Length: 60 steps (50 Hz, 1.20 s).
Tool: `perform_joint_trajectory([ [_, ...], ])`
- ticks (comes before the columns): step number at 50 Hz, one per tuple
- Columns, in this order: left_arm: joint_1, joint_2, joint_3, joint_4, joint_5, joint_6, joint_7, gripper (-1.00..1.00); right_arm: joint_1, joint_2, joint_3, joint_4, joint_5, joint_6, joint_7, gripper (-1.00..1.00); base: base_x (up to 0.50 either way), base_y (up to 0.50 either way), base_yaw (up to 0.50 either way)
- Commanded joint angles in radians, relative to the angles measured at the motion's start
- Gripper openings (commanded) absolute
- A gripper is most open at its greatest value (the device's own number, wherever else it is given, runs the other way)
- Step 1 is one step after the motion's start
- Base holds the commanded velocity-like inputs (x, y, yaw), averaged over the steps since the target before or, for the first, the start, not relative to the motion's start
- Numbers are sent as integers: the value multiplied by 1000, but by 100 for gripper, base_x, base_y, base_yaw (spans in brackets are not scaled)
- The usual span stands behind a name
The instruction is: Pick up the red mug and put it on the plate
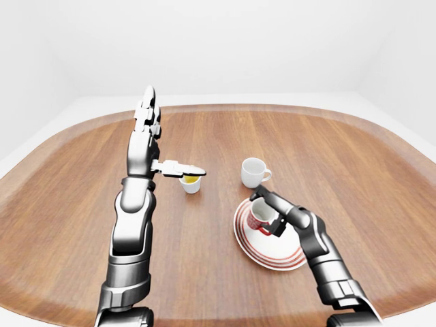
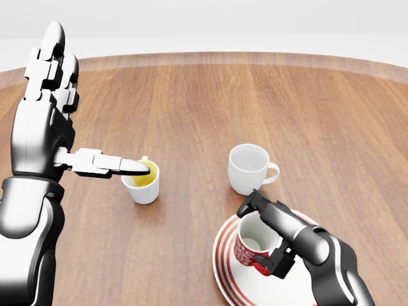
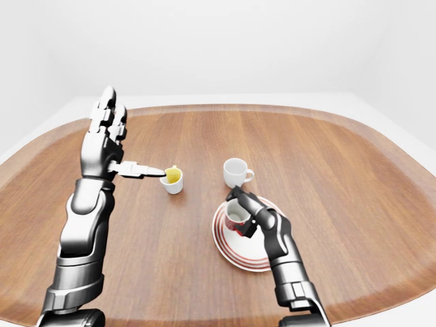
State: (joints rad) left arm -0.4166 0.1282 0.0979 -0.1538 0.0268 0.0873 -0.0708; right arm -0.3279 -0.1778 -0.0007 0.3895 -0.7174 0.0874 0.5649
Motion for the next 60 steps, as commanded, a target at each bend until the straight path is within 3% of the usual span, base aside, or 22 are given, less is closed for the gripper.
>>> perform_joint_trajectory([
  [1, 3, -3, -2, 9, 2, 0, 0, 100, 20, -12, -15, -19, -39, 0, 7, -100, 0, 0, 0],
  [60, 2, -18, -18, 5, 16, 0, 3, 100, 103, -55, -74, -118, -34, 0, 40, -100, 0, 0, 0],
])
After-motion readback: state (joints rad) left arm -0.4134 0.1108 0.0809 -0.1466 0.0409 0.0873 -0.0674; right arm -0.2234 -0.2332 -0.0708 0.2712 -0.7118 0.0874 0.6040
